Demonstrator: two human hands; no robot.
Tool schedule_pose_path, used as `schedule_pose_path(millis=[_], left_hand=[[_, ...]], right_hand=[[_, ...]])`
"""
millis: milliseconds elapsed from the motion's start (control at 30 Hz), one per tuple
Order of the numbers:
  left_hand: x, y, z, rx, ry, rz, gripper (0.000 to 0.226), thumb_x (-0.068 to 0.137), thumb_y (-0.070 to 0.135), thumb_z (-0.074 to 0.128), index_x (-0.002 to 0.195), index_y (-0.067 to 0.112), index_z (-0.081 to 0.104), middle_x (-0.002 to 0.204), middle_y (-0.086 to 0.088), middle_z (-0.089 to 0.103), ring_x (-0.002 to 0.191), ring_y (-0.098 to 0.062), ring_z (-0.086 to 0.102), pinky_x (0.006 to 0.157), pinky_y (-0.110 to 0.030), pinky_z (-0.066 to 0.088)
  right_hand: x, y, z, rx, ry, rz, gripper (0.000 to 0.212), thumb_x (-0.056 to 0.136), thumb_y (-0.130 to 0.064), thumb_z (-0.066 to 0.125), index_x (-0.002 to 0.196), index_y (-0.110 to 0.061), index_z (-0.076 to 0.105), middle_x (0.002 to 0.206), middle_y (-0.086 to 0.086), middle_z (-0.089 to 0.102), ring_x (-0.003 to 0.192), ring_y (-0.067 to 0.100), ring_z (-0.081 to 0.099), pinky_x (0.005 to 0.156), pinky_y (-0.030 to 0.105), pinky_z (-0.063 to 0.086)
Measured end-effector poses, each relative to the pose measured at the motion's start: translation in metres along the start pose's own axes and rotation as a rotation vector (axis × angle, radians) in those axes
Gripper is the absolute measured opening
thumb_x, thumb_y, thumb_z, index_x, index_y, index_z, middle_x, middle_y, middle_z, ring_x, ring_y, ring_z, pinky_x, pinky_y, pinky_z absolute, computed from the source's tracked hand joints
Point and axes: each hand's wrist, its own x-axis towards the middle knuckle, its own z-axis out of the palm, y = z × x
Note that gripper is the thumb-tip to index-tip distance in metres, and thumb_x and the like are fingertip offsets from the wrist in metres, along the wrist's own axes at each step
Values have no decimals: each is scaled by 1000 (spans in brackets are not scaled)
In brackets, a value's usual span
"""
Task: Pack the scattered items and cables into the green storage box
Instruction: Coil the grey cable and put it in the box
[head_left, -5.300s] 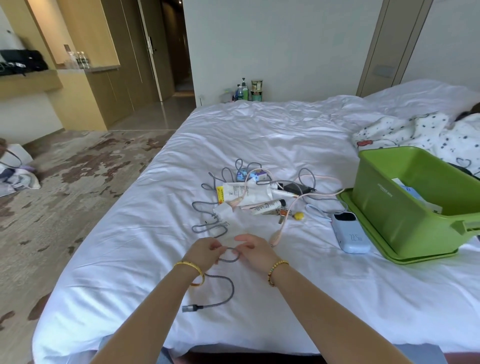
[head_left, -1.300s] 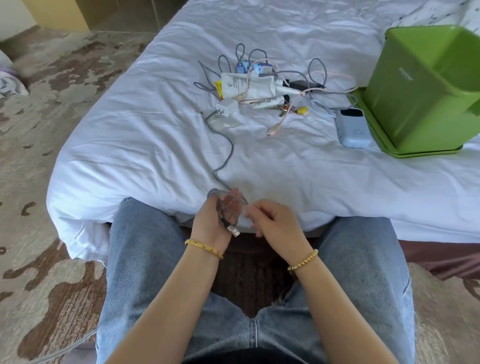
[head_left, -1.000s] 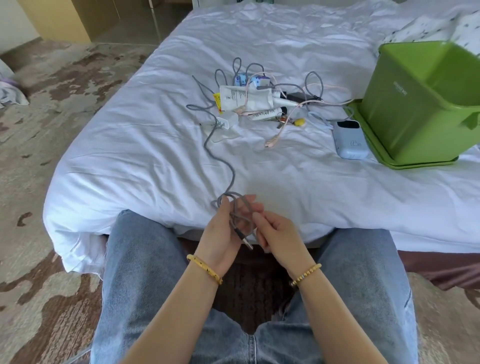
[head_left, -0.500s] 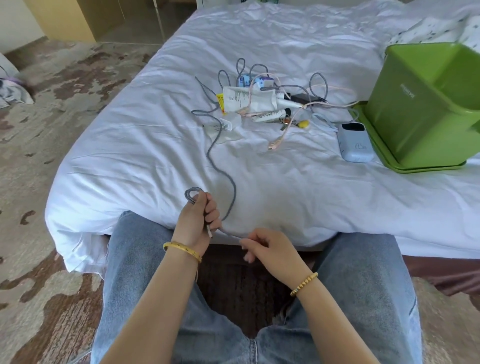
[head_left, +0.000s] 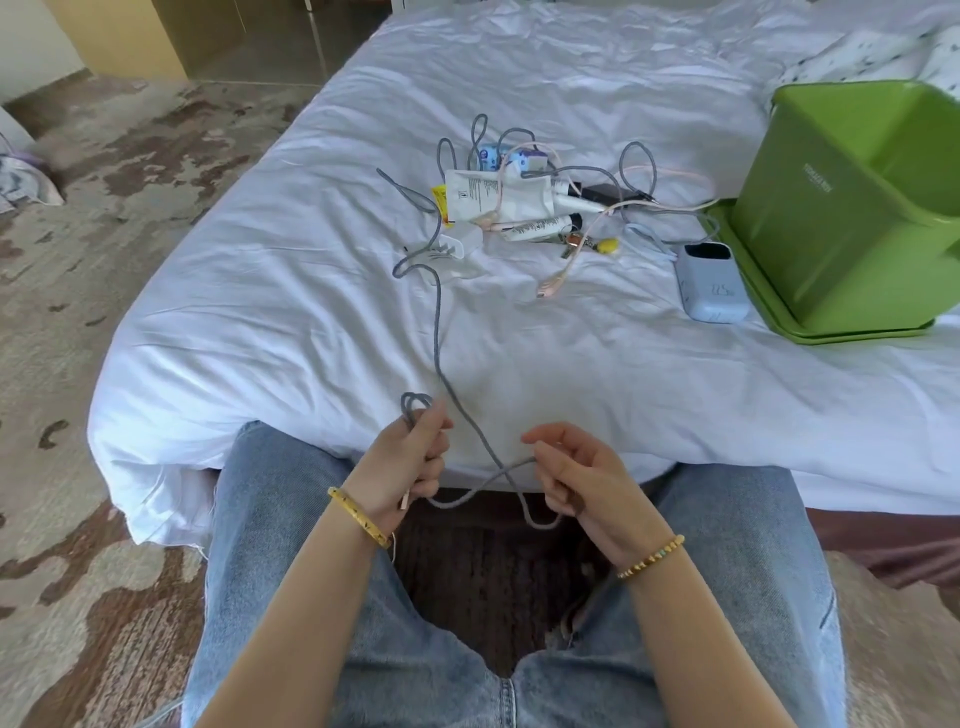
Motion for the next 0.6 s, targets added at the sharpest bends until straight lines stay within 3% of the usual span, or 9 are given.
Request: schedule_pose_path(millis=[100,233,300,400,467,533,600], left_hand=[[-4,-5,4,233,-203,-7,22,90,36,54,85,16,46,49,16,32,36,0,25,34,-11,22],[-10,-4,15,554,-412,76,6,81,29,62,81,30,56,44,24,46,39,6,41,40,-8,32],[-10,-7,17,607,-469,65,27,88,21,59,69,39,60,45,21,47,39,4,41,41,-9,32],[-11,-10,22,503,-453,-42,33,96,22,44,64,26,50,53,12,40,41,-1,33,41,-14,29],[-13,-11,25,423,-428,-42,36,99,18,35,65,16,48,58,7,49,47,-3,45,46,-15,39],[-15,-8,26,353,-430,-37,40,100,16,30,63,15,47,60,5,56,61,-8,59,61,-18,50],[-16,-5,25,299,-484,-62,42,101,18,27,63,14,44,55,2,57,63,-16,65,75,-25,55]], right_hand=[[0,-9,3,100,-41,-58,15,79,-15,57,91,-15,63,70,2,70,50,5,47,41,14,32],[2,-11,9,91,-32,-68,14,86,-7,51,93,-13,62,87,7,75,58,8,49,45,14,35],[3,-8,11,51,-5,-55,20,90,-2,48,95,-14,63,89,5,75,60,12,41,46,14,33],[3,-7,15,-16,17,-55,21,91,0,48,97,-15,62,87,1,74,58,9,45,46,13,34],[4,-8,17,-73,56,-38,20,89,-1,53,94,-18,63,85,0,71,63,5,57,53,15,43],[6,-10,17,-152,79,-20,16,87,-5,58,90,-19,66,84,0,69,75,11,61,70,25,49],[5,-12,16,-229,65,15,15,87,-12,59,89,-23,69,81,-5,69,76,9,60,69,23,47]])
